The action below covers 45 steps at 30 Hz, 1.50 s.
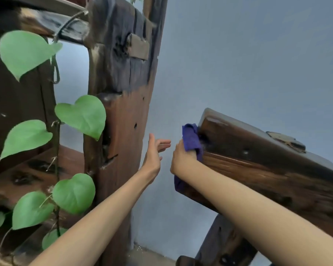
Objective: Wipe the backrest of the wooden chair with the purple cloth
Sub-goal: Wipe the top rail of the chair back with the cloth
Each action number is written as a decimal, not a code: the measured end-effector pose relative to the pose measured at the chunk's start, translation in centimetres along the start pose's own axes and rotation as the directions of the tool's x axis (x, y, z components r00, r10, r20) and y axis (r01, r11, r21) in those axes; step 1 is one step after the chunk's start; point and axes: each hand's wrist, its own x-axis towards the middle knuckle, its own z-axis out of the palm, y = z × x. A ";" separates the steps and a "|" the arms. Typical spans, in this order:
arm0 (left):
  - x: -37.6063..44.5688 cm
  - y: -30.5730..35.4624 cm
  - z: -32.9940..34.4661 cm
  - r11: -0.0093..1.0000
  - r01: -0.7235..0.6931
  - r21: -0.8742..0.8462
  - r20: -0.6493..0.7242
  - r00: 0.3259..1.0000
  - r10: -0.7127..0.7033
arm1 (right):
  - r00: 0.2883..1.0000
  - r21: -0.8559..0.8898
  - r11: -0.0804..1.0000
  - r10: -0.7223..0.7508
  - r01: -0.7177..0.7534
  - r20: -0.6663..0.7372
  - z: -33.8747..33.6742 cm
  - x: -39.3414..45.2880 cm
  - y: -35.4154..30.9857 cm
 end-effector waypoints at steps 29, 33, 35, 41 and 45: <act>1.5 8.8 9.0 0.989 -0.139 -0.058 0.317 0.936 0.150 | 0.749 0.896 0.433 0.625 -0.101 -0.218 7.6 -15.7 14.4; 0.9 7.5 11.8 0.947 -0.322 0.013 0.239 0.920 0.310 | 0.619 0.837 0.509 0.728 -0.201 -0.294 10.7 -18.2 11.9; 0.9 7.4 12.0 0.916 -0.400 0.042 0.199 0.902 0.384 | 0.599 0.762 0.592 0.719 -0.262 -0.353 9.7 -17.5 10.7; 1.2 7.1 11.9 0.912 -0.408 0.046 0.186 0.900 0.394 | 0.754 0.832 0.555 0.550 -0.007 -0.360 3.3 -11.4 13.7; 1.3 7.2 11.4 0.884 -0.421 0.204 0.180 0.904 0.389 | 0.859 0.814 0.569 0.468 -0.114 -0.207 6.3 -12.8 17.5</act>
